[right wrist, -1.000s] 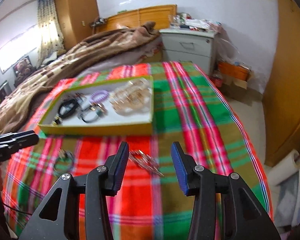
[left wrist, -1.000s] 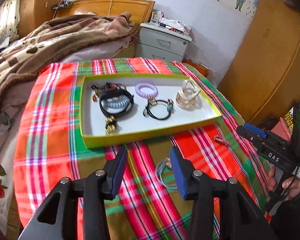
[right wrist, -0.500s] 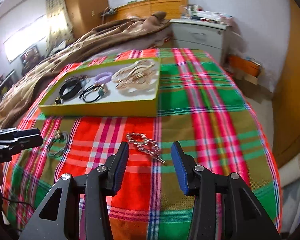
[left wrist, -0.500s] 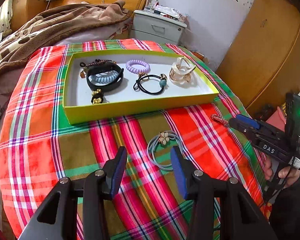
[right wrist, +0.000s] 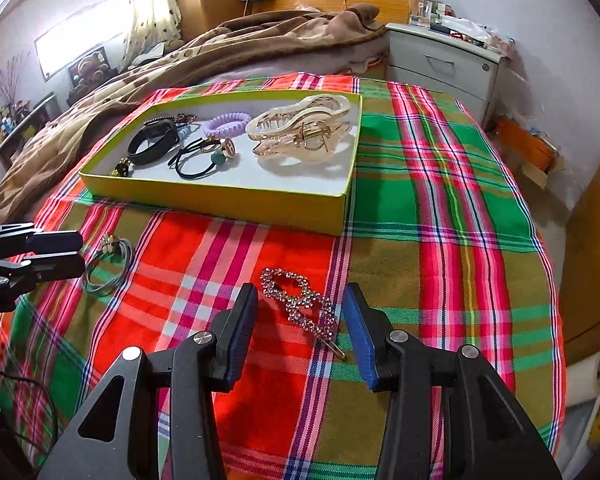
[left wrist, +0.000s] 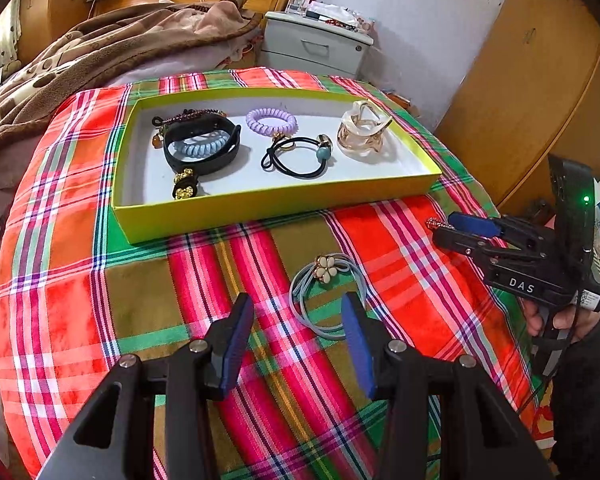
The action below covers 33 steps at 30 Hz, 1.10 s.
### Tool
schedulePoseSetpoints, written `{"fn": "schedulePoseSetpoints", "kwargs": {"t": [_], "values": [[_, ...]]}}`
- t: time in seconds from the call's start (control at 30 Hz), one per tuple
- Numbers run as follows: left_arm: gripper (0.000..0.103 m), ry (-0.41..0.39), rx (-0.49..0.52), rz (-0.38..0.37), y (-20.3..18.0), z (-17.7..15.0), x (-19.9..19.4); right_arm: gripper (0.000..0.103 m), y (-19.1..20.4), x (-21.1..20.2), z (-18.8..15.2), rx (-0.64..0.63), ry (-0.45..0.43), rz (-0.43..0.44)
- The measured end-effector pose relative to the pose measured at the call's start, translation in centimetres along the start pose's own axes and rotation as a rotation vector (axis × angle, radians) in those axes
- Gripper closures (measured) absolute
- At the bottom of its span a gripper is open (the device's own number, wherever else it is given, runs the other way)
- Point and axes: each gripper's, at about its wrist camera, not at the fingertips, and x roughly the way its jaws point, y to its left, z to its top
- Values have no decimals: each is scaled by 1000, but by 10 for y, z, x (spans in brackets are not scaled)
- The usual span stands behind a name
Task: Organize jewelry
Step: 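Grasp the rhinestone hair clip with the right tool while the left tool grasps the grey hair ties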
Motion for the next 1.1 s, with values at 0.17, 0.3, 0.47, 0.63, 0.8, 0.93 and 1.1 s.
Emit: {"fn": "schedulePoseSetpoints", "kwargs": {"t": [0.17, 0.3, 0.47, 0.63, 0.8, 0.93, 1.1], "values": [[55, 15, 13, 13, -3, 1, 5, 64, 3, -2, -3, 6, -7, -10], [55, 21, 20, 27, -6, 4, 9, 82, 5, -4, -5, -1, -8, -22], [55, 27, 29, 38, -9, 9, 14, 83, 5, -8, -7, 4, -25, -37], [55, 29, 55, 66, -13, 14, 20, 83, 3, -18, -8, 28, -69, -47], [55, 34, 99, 93, -19, 16, 23, 83, 3, -23, -8, 46, -85, -36], [53, 40, 142, 109, -25, 17, 27, 83, 4, -25, -7, 54, -97, -32], [51, 28, 197, 140, -31, 20, 34, 83, 5, -28, -7, 58, -111, -27]]}}
